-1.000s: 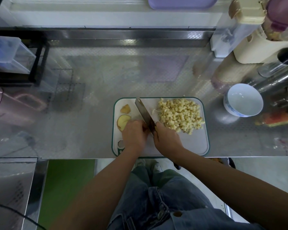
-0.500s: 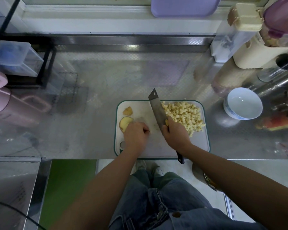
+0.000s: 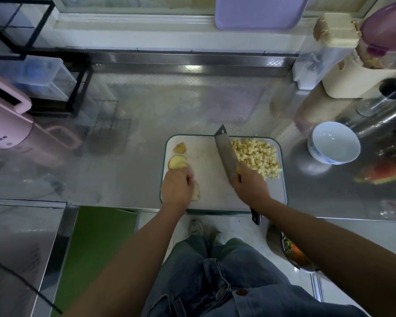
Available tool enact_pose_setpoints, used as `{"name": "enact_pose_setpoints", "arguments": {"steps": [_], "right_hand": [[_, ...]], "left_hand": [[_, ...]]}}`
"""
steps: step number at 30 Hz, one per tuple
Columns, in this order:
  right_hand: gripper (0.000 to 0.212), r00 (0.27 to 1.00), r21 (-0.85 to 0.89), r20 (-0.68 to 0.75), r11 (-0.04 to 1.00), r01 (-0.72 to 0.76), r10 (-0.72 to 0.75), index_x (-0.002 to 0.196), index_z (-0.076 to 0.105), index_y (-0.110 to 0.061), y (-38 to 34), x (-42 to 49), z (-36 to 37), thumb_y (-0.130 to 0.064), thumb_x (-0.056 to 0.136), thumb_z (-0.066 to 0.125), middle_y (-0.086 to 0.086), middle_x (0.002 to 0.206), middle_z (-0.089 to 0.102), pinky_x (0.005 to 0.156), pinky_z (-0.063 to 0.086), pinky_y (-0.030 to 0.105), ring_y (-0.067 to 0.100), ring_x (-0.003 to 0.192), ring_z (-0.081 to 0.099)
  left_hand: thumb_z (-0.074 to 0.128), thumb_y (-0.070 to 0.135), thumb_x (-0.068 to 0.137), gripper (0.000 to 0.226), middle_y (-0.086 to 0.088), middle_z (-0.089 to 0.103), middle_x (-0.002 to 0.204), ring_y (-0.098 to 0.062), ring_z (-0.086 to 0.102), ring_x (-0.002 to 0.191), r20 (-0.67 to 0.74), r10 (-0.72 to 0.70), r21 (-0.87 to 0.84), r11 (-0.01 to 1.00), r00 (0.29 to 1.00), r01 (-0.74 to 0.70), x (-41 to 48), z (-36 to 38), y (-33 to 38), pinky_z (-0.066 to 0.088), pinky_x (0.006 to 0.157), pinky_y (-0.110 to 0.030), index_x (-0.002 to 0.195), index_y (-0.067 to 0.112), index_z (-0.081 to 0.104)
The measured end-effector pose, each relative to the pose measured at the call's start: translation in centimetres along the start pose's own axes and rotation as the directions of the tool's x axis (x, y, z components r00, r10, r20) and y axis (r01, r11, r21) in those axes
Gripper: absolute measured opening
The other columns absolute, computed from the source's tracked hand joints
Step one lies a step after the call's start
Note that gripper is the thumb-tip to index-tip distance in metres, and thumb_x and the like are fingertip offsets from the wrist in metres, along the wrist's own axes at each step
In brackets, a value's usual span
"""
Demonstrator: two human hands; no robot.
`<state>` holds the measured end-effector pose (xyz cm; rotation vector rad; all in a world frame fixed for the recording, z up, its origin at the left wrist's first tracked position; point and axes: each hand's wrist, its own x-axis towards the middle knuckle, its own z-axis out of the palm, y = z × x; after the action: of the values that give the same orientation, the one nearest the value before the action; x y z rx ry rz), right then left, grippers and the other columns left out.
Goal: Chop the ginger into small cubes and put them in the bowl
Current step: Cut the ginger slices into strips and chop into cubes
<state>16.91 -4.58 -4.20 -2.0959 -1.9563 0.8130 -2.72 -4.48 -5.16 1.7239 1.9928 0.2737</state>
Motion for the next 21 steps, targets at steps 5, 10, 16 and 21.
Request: {"name": "enact_pose_setpoints", "arguments": {"steps": [5, 10, 16, 21], "right_hand": [[0.022, 0.997, 0.046, 0.029, 0.997, 0.068, -0.069, 0.113, 0.048, -0.004, -1.3, -0.6, 0.5, -0.020, 0.098, 0.042, 0.014, 0.081, 0.061, 0.057, 0.045, 0.033, 0.030, 0.068, 0.058], [0.024, 0.984, 0.013, 0.138, 0.993, 0.114, -0.115, 0.114, 0.046, -0.009, -1.7, -1.8, 1.7, -0.026, 0.098, 0.042, 0.008, 0.081, 0.056, 0.065, 0.047, 0.036, 0.032, 0.076, 0.060], [0.019, 0.999, 0.005, -0.001, 0.999, -0.033, 0.033, 0.109, 0.045, -0.004, 0.3, -0.5, -0.2, -0.019, 0.099, 0.041, 0.010, 0.074, 0.053, 0.058, 0.041, 0.034, 0.029, 0.067, 0.054], [0.016, 0.987, 0.012, 0.076, 0.990, 0.139, -0.139, 0.106, 0.048, -0.007, -2.4, -1.1, 1.3, -0.020, 0.097, 0.044, 0.006, 0.074, 0.054, 0.057, 0.041, 0.031, 0.028, 0.066, 0.056]], "left_hand": [[0.062, 0.023, 0.091, 0.018, -0.006, 0.064, 0.105, -0.023, 0.058, 0.097, -0.054, -0.066, -0.027, 0.998, 0.996, 0.064, -0.9, -0.2, -0.9, 0.049, 0.084, -0.034, 0.105, 0.015, 0.068], [0.065, 0.036, 0.087, 0.031, -0.006, 0.065, 0.102, -0.022, 0.060, 0.093, -0.035, -0.103, -0.069, 0.993, 0.994, 0.100, -2.1, -0.3, -1.8, 0.050, 0.084, -0.034, 0.107, 0.012, 0.066], [0.073, 0.045, 0.078, 0.040, -0.002, 0.063, 0.102, -0.020, 0.059, 0.095, 0.022, -0.118, -0.014, 0.993, 0.993, 0.118, -2.7, 0.0, -2.0, 0.051, 0.084, -0.036, 0.106, 0.018, 0.064], [0.076, 0.036, 0.077, 0.033, -0.001, 0.061, 0.105, -0.019, 0.057, 0.096, 0.033, -0.122, 0.017, 0.992, 0.992, 0.121, -2.4, -0.1, -1.9, 0.048, 0.080, -0.031, 0.103, 0.020, 0.063]]}}
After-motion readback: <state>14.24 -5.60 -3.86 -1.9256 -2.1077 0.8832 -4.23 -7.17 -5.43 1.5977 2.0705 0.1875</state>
